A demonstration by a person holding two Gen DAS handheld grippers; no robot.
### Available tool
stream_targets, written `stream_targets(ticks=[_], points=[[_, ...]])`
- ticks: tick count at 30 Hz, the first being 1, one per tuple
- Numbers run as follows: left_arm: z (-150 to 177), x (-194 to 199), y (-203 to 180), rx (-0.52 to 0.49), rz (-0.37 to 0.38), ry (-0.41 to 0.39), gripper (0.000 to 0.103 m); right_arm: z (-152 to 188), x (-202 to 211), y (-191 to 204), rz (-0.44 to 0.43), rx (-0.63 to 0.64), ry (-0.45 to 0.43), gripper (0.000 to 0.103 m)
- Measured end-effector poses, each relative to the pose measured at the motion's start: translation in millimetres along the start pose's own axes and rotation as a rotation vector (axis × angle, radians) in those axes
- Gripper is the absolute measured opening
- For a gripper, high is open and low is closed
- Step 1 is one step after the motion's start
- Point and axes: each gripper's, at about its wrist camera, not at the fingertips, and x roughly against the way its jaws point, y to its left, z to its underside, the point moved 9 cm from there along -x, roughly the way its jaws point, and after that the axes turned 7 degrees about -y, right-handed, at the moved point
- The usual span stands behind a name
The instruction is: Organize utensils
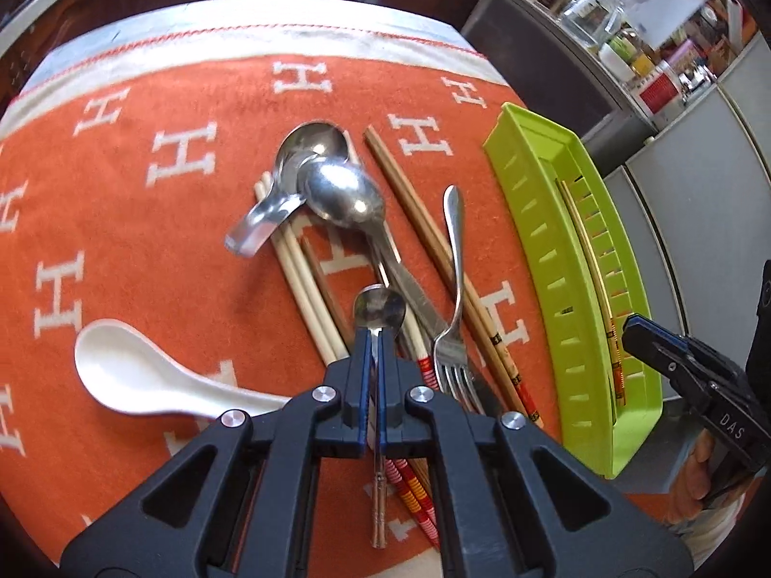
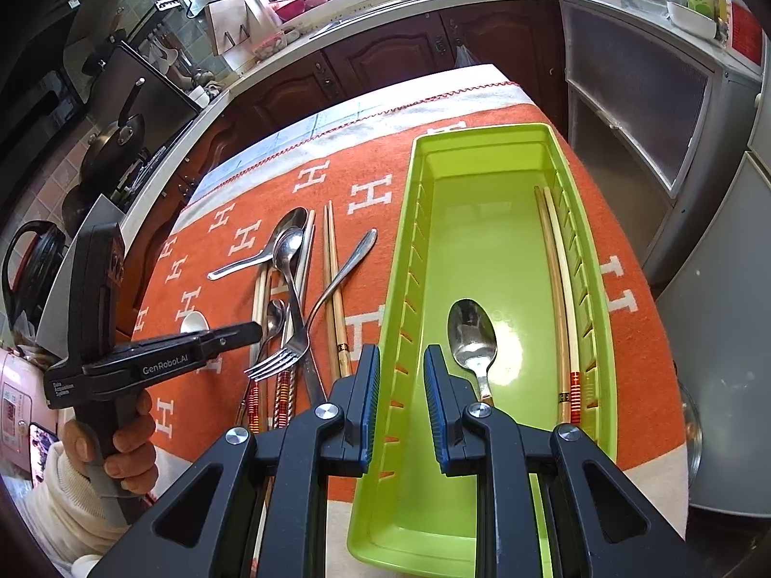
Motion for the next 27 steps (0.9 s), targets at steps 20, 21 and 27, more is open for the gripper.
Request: stream_targets(ticks=[20,21,27], points=[[-14.6,-16.0,-6.5,-0.353,0.094,-0.018,0.019,-2.2,-1.0,-4.3,0.051,0.031,0.014,0.020],[-14.7,-16.8,-6.6,-0.364,0.110,-0.018,0.019,-1.9,-2.6,-3.3,0.054,0.035,0.018,0.020],[-14.3,-12.7,-1.5,-0.372,0.207,-0.015,0.019,3.2,-12.8,2.9,0.061,0.054,0.050,0.020]])
